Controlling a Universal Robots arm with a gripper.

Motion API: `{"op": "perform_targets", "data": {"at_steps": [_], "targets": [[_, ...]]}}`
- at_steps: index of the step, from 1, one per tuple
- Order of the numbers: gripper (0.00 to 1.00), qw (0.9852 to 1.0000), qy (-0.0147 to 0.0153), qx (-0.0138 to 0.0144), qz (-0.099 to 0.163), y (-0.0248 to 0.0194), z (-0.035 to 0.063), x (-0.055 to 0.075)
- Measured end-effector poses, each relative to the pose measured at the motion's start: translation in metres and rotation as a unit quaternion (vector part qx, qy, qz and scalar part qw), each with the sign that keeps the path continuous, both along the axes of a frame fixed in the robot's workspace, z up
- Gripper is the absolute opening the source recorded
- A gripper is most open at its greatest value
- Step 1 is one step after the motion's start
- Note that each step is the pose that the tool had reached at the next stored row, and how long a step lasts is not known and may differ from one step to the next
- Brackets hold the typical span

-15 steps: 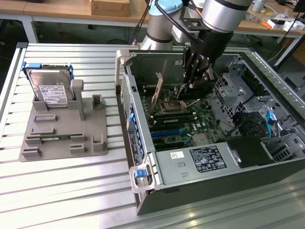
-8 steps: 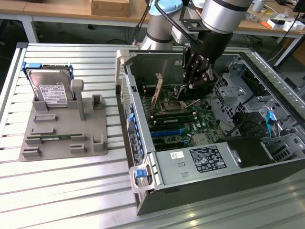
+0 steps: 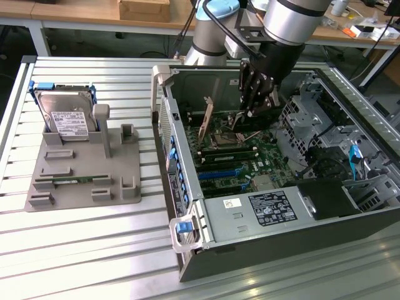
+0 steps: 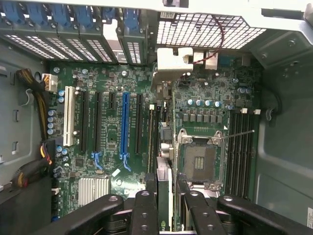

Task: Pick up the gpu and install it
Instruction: 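Insert the gpu into the slot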

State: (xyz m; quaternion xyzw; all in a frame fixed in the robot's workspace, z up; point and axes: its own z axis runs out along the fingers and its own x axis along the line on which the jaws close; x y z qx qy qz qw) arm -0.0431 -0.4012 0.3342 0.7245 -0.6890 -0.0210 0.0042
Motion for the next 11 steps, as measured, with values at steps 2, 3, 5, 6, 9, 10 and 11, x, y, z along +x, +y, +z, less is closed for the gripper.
{"op": "perform_targets", "data": {"at_steps": [2, 3, 5, 6, 9, 10, 11], "targets": [[0.27, 1.0, 0.0, 0.0, 0.0, 0.0, -0.0005, 0.0], [0.27, 1.0, 0.0, 0.0, 0.0, 0.0, -0.0007, 0.0], [0.27, 1.0, 0.0, 0.0, 0.0, 0.0, -0.0012, 0.0], [0.27, 1.0, 0.0, 0.0, 0.0, 0.0, -0.0013, 0.0], [0.27, 1.0, 0.0, 0.0, 0.0, 0.0, -0.002, 0.0], [0.27, 1.0, -0.0001, 0.0, 0.0, 0.0, -0.0027, 0.0], [0.27, 1.0, 0.0, -0.0006, 0.0, 0.0, -0.0034, 0.0]]}}
